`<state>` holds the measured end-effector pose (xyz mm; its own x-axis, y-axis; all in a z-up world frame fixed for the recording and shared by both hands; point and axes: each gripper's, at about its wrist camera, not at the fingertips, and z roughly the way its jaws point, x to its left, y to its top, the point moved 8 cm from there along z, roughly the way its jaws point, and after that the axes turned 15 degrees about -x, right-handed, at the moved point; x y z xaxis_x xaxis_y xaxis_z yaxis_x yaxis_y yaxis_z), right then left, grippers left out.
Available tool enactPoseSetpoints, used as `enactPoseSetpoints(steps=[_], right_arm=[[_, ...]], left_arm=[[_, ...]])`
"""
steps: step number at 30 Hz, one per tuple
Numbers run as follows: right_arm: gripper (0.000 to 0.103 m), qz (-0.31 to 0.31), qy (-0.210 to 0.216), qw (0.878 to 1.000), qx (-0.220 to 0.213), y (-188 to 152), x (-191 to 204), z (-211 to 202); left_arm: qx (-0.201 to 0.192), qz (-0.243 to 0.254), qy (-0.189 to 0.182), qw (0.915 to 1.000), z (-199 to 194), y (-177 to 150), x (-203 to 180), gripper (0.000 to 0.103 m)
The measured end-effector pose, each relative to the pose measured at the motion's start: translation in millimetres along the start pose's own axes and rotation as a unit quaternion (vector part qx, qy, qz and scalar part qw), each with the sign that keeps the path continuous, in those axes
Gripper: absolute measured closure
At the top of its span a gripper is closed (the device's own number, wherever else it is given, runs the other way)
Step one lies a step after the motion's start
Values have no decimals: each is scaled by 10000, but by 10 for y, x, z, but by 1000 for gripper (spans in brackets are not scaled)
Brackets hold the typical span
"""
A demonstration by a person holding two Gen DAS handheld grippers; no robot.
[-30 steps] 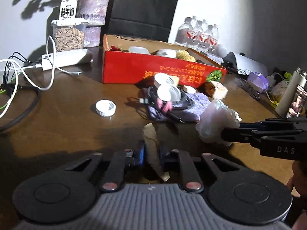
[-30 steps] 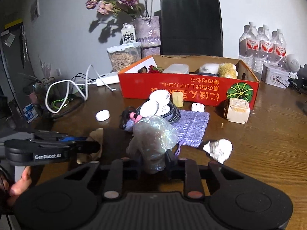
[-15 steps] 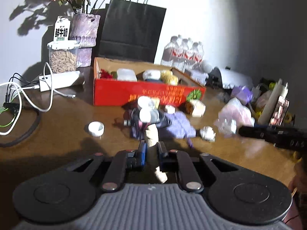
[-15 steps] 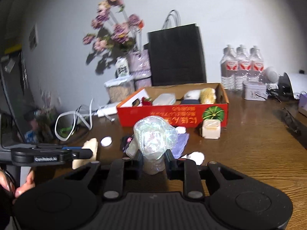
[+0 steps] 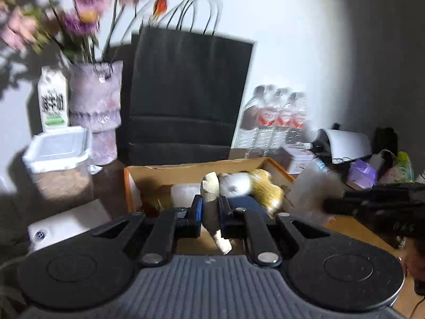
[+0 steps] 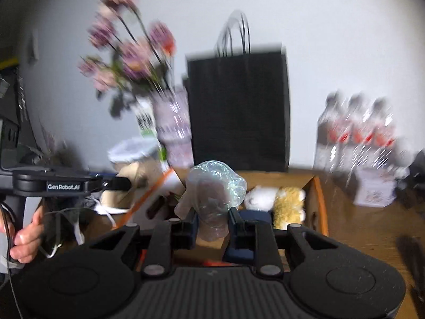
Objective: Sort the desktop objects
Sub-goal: 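Carry the cloth pouch and plastic bag into the box while both tools release them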
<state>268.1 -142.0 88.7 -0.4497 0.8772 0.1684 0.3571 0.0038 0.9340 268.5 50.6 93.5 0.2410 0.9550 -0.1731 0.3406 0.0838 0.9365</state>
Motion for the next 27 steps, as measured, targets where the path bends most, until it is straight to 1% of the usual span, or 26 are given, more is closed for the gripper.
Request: enactPoseSetpoints(steps=[2,4,5,7,8,9,10,11,12,13,14,15,16,18,21,23,24,26,27], right_arm=[[81,103,-68,9993,345,-13,-81,460],[81,224,-193,9972,685,-75,-186,932],[81,275,-245,9960,820,-117,-225,1111],[81,263,-275,9931,1109,-213,-247,1403],[81,258,-336,9921,1181,-259,-267,1515],[77,251,-444,9914,1206,-300,-297,1629],[69,227,-543,9911,1191,-329,-315,1687],[64,225,-611,9910,1169,-348,-325,1724],[53,269,-593,9915,1128,-345,-335,1733],[46,354,-487,9929,1027,-322,-324,1717],[43,405,-391,9939,952,-290,-314,1701],[42,416,-321,9945,905,-260,-311,1674],[42,395,-325,9947,889,-231,-315,1642],[41,354,-393,9952,819,-143,-327,1573],[41,446,-440,9954,722,-47,-360,1387],[39,493,-435,9957,659,-40,-360,1179],[37,494,-427,9959,627,-52,-351,1062],[31,463,-405,9964,577,-108,-334,812],[24,444,-419,9966,558,-128,-317,700]], left_arm=[[289,86,213,9993,427,-24,122,90],[610,85,519,9968,850,-85,278,90],[762,19,636,9951,1022,-134,352,90],[925,-237,828,9920,1300,-220,493,87],[975,-412,970,9896,1393,-268,573,87],[1007,-544,1018,9882,1449,-312,628,84],[1053,-644,1027,9870,1504,-352,672,77],[1097,-709,1071,9856,1537,-382,709,56],[1043,-741,1044,9863,1536,-383,722,53],[965,-720,956,9881,1530,-360,712,48],[914,-642,964,9891,1515,-334,699,38],[820,-542,1012,9900,1487,-290,691,34],[715,-438,1056,9909,1447,-247,679,33],[598,-355,1030,9923,1354,-152,638,31],[414,-343,1225,9910,1186,-8,610,24],[290,-330,1355,9898,1005,60,558,20],[223,-356,1344,9900,920,81,526,20],[107,-415,1194,9919,685,106,399,18],[65,-421,1102,9930,574,109,321,15]])
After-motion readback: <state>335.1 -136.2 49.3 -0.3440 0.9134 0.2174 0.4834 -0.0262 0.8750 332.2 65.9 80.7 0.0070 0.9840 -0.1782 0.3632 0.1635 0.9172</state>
